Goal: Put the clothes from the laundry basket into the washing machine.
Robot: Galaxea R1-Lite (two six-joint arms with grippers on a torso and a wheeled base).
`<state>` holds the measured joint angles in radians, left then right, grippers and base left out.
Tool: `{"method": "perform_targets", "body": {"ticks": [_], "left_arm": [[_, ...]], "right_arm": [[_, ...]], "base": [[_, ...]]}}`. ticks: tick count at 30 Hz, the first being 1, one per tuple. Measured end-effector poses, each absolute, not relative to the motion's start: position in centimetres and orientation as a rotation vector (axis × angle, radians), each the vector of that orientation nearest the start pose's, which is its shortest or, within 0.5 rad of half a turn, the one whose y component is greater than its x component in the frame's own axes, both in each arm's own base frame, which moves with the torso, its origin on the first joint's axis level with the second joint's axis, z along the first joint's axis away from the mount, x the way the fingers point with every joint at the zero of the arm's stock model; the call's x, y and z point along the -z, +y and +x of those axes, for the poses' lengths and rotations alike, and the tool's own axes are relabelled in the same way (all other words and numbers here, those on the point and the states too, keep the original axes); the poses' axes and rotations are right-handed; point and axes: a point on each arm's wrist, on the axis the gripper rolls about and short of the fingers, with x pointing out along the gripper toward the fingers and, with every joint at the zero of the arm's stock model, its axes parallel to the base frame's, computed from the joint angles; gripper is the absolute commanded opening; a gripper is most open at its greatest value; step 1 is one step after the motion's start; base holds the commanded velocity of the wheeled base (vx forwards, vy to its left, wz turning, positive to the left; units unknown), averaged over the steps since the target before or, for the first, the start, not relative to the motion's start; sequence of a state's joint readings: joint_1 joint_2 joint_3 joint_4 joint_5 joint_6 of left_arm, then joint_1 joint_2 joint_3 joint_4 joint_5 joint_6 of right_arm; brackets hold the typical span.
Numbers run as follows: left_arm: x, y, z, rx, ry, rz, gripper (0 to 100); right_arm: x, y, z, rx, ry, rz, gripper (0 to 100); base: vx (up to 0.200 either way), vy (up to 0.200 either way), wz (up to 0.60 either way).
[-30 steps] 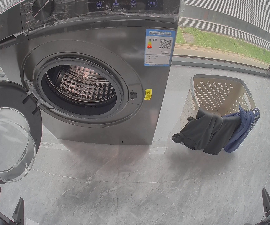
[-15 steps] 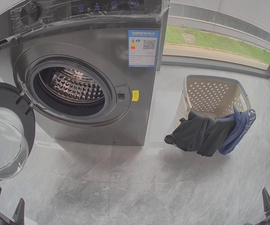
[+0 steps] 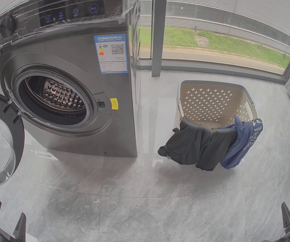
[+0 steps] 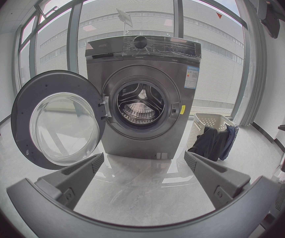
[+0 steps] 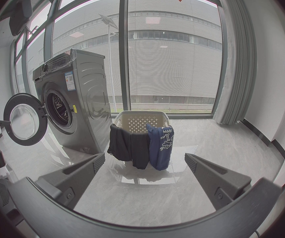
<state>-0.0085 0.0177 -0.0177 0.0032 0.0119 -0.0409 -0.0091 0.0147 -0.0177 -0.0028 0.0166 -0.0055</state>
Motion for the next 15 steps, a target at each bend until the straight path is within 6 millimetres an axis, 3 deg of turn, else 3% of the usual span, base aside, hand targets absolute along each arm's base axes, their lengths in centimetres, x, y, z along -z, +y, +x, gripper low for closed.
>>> {"method": "perform_targets", "body": {"ticks": [1, 15], "left_arm": [[-8.05, 0.05, -2.28, -0.003, 0.003, -0.041, 100], [-8.04, 0.05, -2.28, -0.004, 0.004, -0.041, 100]], "right_arm": [[-8.09, 0.06, -2.3, -0.008, -0.005, -0.006, 100], [-8.1, 0.06, -2.3, -0.007, -0.006, -0.006, 100]], "base": [[0.0, -0.2, 0.0], [0.0, 0.0, 0.0]]}}
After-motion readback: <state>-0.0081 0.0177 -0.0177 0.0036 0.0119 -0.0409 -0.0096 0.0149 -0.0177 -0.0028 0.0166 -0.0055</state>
